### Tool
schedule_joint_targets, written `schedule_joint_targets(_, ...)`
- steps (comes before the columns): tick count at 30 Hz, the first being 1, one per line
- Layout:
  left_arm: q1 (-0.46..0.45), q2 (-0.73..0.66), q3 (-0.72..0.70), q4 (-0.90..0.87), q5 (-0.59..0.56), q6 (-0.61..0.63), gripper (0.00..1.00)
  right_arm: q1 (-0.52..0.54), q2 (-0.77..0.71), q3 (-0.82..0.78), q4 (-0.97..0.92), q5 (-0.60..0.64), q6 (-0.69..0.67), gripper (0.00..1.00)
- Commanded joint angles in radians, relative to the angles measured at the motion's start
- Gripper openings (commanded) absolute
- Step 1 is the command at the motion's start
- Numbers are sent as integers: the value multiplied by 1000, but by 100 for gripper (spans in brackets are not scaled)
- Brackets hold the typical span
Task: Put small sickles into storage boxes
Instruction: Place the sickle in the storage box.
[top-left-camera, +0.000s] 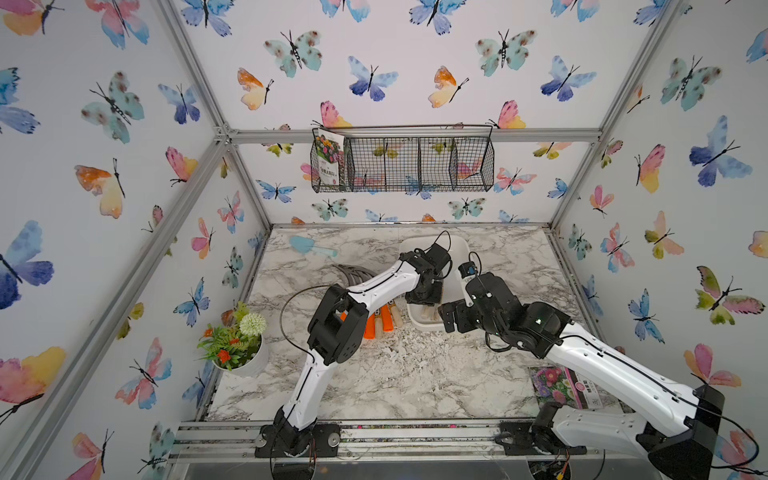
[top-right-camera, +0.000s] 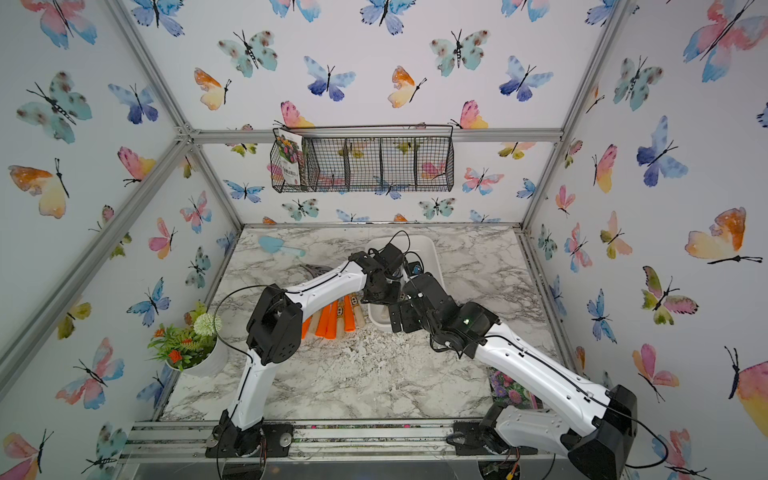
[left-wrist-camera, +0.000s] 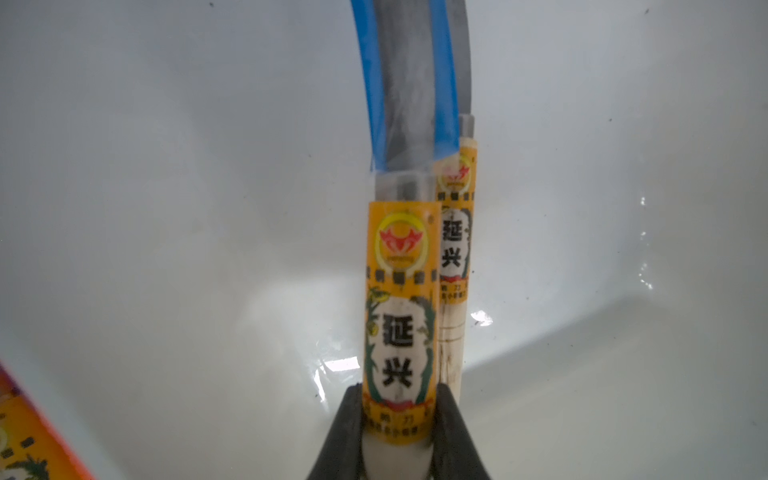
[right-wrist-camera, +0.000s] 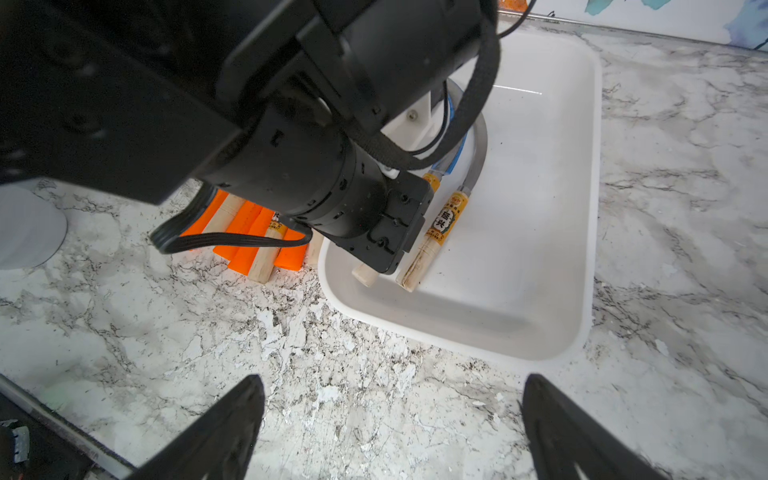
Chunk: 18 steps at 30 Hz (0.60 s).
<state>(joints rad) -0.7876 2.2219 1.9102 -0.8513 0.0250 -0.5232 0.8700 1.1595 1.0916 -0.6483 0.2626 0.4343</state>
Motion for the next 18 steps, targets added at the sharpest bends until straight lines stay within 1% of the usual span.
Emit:
schedule_joint_targets(1,-7,39,18,18,13,12,0,-8,-18,-12,-24,8,14,98)
schedule_joint_targets(10,-5,87,12,54,12,44,1,-12,-22,-22,-28,6,26,98)
schedule_joint_targets(18,-6,82,-9,65,8,59,20,-14,-25,-19,-32,12,26,98)
